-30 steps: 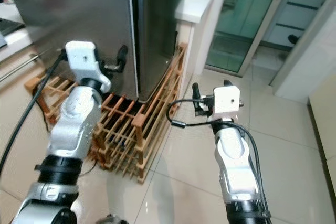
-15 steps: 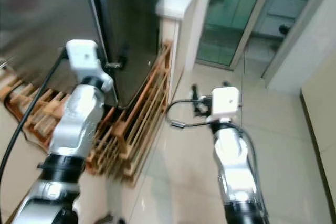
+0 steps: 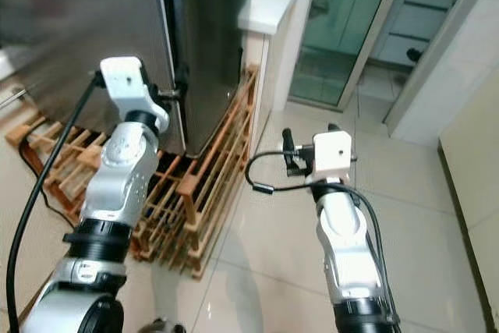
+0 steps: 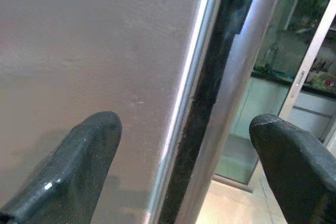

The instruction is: Restocking fridge

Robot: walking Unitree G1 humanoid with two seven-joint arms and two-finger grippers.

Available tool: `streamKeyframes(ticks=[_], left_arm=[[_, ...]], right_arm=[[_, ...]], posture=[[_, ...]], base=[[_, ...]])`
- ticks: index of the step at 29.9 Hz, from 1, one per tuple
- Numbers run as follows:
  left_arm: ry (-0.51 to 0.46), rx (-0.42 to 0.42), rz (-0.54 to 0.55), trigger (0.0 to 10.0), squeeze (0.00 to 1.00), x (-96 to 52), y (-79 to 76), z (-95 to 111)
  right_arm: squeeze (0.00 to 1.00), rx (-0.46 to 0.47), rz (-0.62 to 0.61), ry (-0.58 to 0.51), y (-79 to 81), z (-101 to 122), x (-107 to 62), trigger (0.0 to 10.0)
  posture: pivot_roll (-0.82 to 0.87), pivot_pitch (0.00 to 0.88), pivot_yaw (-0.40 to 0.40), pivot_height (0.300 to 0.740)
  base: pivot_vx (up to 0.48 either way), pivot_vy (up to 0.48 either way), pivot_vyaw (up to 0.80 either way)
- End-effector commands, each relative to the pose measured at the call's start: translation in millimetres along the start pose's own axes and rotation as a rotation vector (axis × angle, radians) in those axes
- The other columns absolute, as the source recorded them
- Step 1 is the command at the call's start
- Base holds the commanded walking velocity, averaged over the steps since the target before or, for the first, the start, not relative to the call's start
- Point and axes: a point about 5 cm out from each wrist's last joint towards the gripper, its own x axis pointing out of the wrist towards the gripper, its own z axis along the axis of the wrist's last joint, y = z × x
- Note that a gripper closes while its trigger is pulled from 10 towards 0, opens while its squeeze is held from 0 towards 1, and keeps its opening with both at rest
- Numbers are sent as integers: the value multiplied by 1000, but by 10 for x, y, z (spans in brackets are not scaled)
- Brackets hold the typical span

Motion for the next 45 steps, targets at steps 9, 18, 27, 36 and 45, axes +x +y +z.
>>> streamKeyframes(ticks=[9, 18, 27, 36, 45], left_arm=[[16, -24, 7, 10000, 0, 138, -100, -31], [35, -10, -3, 10000, 0, 185, -83, -113], [42, 22, 1, 10000, 0, 311, -74, -82], [19, -26, -168, 10000, 0, 375, -418, 9], [-33, -230, -815, 10000, 0, 46, -1441, 94]], right_arm=[[0, -11, 0, -11, -19, 22, 21, 10000], [0, -12, -1, -5, -17, 6, 8, 10000], [0, -10, 4, -5, -2, 4, 23, 10000], [0, -15, 7, -3, -13, 4, 25, 10000], [0, -19, 37, 47, 35, -106, -150, 10000]], posture=[[-84, 0, -38, 740], [-80, 0, -38, 740], [-86, 0, -42, 740], [-91, 0, -41, 740], [-102, 0, -42, 740]], base=[[0, 0, 0], [0, 0, 0], [0, 0, 0], [0, 0, 0], [0, 0, 0]])
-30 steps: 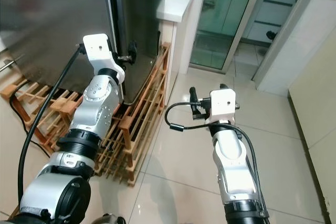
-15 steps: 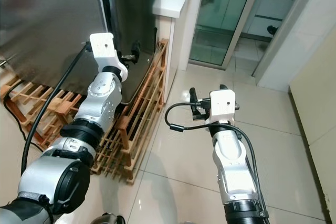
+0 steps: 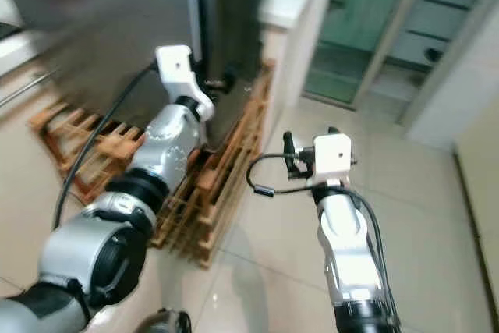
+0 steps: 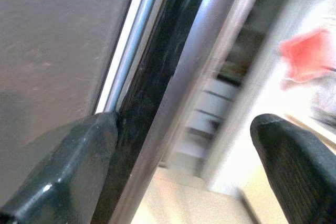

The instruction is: Restocking fridge

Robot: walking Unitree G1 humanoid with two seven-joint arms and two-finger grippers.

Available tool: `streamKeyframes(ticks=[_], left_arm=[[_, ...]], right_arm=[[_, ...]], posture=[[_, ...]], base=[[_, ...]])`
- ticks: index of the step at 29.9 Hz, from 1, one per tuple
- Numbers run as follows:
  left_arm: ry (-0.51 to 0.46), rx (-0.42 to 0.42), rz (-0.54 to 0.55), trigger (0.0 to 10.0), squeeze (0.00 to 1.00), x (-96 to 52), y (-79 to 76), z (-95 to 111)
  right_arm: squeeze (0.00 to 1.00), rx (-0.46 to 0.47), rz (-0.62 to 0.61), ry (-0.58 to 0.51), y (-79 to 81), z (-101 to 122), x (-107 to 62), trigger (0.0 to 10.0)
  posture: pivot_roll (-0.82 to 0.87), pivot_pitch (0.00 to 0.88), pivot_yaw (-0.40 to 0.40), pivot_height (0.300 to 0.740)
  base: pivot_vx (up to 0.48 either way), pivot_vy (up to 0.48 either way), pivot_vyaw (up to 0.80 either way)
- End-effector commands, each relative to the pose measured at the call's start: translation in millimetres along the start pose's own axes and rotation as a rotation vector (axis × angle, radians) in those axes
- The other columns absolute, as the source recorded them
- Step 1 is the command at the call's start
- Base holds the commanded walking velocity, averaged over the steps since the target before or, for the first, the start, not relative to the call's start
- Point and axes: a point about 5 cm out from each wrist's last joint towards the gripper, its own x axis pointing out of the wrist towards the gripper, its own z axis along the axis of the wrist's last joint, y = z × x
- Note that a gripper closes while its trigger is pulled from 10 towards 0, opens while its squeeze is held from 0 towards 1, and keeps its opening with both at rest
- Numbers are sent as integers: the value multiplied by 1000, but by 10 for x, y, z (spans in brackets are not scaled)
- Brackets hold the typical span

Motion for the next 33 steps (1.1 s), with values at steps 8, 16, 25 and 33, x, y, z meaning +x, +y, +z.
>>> streamKeyframes(ticks=[8, 16, 25, 33], left_arm=[[-89, -202, -634, 10000, 0, 167, -1329, 140], [-95, -131, -337, 10000, 0, -324, -181, 127], [-84, 16, 228, 10000, 0, -1379, 841, 189], [-106, 51, 599, 10000, 0, -1742, 1116, 209]], right_arm=[[0, -95, -1, 53, -201, -84, -310, 10000], [0, -63, -16, 54, -206, -90, -294, 10000], [0, -11, -9, 57, -259, -76, 78, 10000], [0, -10, 47, 36, -137, 31, 363, 10000]], posture=[[-145, 0, -37, 740], [-106, 0, -52, 740], [21, 0, -97, 740], [64, 0, -131, 740]], base=[[0, 0, 0], [0, 0, 0], [0, 0, 64], [0, 0, 694]])
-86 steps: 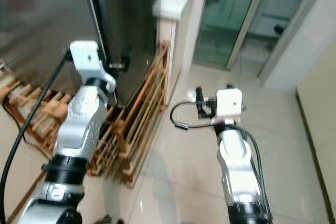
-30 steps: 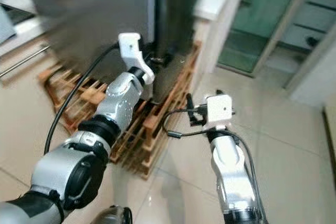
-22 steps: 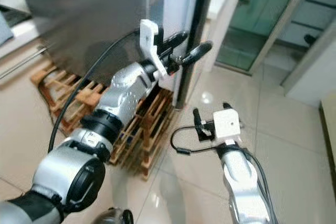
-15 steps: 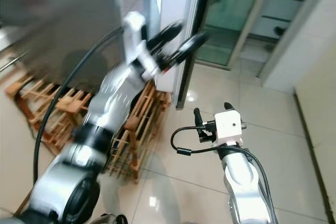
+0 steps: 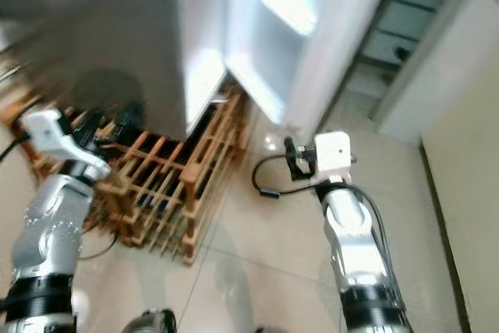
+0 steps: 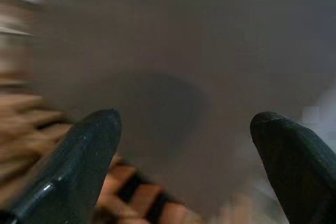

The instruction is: Restocking fridge

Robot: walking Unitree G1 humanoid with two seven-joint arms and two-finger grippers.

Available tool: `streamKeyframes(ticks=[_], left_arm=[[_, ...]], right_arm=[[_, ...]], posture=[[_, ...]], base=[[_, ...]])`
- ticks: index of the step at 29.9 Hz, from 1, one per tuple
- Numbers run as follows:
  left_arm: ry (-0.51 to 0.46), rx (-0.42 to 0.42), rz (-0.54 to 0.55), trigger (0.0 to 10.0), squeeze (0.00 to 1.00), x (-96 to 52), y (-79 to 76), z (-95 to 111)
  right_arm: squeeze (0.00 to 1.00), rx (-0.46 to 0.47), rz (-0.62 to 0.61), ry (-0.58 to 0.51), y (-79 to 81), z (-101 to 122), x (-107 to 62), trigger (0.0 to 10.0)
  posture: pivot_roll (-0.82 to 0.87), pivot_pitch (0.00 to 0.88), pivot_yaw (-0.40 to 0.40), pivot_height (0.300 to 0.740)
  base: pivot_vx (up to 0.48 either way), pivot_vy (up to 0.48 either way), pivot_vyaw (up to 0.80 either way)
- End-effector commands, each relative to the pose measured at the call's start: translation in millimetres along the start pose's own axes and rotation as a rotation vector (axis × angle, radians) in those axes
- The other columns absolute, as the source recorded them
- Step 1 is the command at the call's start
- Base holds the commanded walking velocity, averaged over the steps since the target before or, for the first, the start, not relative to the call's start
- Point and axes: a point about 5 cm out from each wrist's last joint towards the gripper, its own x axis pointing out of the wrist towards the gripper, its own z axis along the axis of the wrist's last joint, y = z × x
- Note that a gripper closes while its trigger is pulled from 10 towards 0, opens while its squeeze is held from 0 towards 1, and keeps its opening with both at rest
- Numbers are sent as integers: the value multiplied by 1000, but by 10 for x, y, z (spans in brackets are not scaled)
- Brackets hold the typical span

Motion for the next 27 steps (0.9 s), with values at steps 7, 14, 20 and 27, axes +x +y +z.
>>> streamKeyframes(ticks=[7, 14, 20, 27], left_arm=[[-6, 200, 115, 10000, 0, 14, -165, -4], [-7, 333, 190, 10000, 0, 89, -221, -17], [-56, 414, 51, 10000, 0, 110, -566, 25], [-1, 415, 38, 10000, 0, 89, -679, -139]], right_arm=[[0, 29, 0, -4, -12, 16, 107, 10000], [0, 114, 29, 27, 116, -60, 88, 10000], [0, 103, 36, 11, 138, -59, 138, 10000], [0, 113, 44, 18, 179, -99, 128, 10000]], posture=[[58, 0, -136, 740], [83, 0, -152, 740], [85, 0, -100, 740], [78, 0, -84, 740]], base=[[0, 0, 654], [0, 0, 619], [0, 0, 610], [119, -216, 609]])
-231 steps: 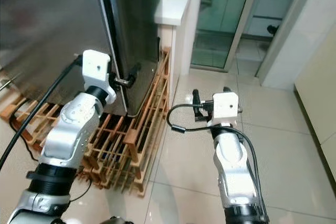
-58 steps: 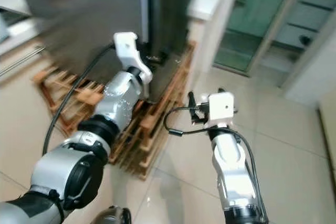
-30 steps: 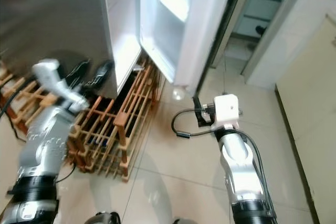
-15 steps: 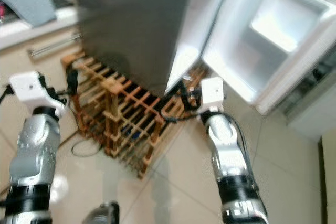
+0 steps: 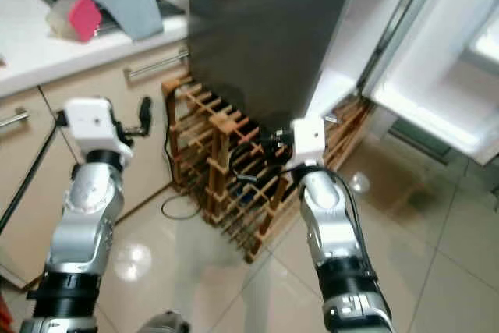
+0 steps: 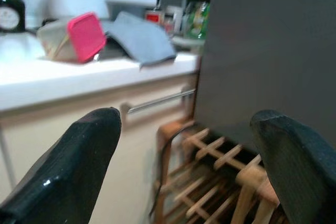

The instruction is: Restocking fridge

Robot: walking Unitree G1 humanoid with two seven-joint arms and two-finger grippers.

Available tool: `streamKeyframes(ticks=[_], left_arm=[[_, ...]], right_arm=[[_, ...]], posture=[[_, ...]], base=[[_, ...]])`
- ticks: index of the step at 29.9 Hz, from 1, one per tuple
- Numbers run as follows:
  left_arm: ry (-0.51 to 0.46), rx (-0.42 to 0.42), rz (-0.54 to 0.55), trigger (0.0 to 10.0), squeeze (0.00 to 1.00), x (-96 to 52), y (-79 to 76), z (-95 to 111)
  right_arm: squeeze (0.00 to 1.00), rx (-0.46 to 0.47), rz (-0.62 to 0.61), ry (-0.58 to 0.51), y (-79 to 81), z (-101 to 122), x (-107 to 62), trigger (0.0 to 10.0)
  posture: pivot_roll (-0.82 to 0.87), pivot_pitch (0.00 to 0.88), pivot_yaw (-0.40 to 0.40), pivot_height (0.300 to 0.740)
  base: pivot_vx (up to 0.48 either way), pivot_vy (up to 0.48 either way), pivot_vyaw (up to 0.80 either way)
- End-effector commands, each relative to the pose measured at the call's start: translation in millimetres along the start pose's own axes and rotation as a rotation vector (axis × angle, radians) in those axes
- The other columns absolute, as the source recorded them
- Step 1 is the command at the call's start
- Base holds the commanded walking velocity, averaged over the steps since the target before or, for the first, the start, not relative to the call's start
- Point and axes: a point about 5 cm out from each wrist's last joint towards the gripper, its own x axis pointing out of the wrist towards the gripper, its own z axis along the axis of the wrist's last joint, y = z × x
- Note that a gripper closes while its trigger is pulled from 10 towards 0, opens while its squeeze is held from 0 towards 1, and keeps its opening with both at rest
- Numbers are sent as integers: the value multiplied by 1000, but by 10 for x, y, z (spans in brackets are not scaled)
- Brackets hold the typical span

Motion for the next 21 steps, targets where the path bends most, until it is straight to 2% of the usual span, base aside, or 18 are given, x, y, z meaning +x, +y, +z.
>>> streamKeyframes(ticks=[1, 5, 12, 17, 21], left_arm=[[21, 14, -3, 10000, 0, 4, -56, -36], [-4, 3, 9, 10000, 0, 53, -85, 17], [-5, 27, 32, 10000, 0, 167, -47, 58], [6, 60, -5, 10000, 0, 171, -116, 27], [18, 45, -3, 10000, 0, 158, -156, -28]], right_arm=[[0, 7, 0, 0, -5, -12, -6, 10000], [0, 7, 48, 0, 82, -3, 57, 10000], [0, 2, 33, -18, 40, 54, 141, 10000], [0, 5, 16, -28, 8, 61, 118, 10000], [0, 25, 14, -17, -12, 15, 57, 10000]], posture=[[74, 0, -84, 740], [89, 0, -88, 740], [64, 0, -48, 740], [39, 0, -40, 740], [32, 0, -58, 740]], base=[[277, -390, 606], [214, -287, 606], [0, 0, 603], [0, 0, 603], [0, 0, 600]])
